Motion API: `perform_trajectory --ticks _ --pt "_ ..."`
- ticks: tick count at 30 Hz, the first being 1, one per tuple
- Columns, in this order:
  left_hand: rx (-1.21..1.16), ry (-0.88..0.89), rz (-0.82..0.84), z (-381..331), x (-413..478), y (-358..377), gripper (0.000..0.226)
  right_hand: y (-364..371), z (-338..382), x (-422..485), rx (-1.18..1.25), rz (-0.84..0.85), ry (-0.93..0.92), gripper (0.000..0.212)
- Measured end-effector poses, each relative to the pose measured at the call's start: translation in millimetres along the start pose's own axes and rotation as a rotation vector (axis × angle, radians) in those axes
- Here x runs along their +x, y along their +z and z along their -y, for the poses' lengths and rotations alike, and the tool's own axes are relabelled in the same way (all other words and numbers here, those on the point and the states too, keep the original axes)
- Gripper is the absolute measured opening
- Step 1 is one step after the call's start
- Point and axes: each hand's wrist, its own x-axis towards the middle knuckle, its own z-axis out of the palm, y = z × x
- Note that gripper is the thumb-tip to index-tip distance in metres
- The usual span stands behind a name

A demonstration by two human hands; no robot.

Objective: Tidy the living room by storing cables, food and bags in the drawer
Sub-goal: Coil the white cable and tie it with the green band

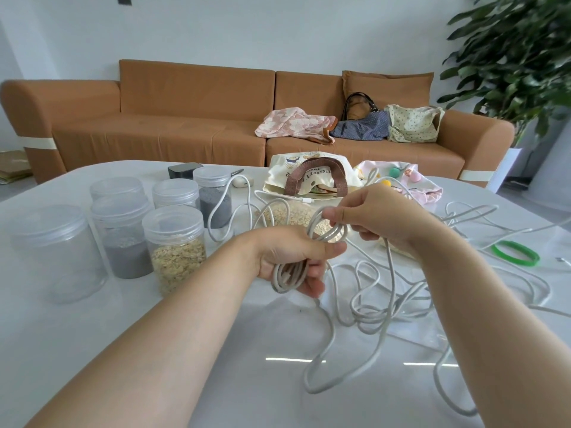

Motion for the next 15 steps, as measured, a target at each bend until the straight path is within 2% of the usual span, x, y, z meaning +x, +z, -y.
perform_trajectory --ticks 4,8,12,15 --pt "0.025 0.018 0.084 -2.7 -3.9 -3.8 0.039 -0.5 -1.7 0.2 0.257 0.123 0.011 0.030" --pt "-0.111 0.038 0.195 -1.0 -4.2 -11.6 0.050 -9.0 -10.7 1.4 0.601 0.350 0.043 0.022" --pt "-0.131 0.085 0.324 0.7 -5.6 -14.8 0.044 -9.1 -20.7 4.6 0.734 0.526 0.010 0.038" --pt "-0.073 0.050 0.301 1.7 -1.9 -12.1 0.048 -9.4 -21.8 4.9 0.705 0.517 0.000 0.047"
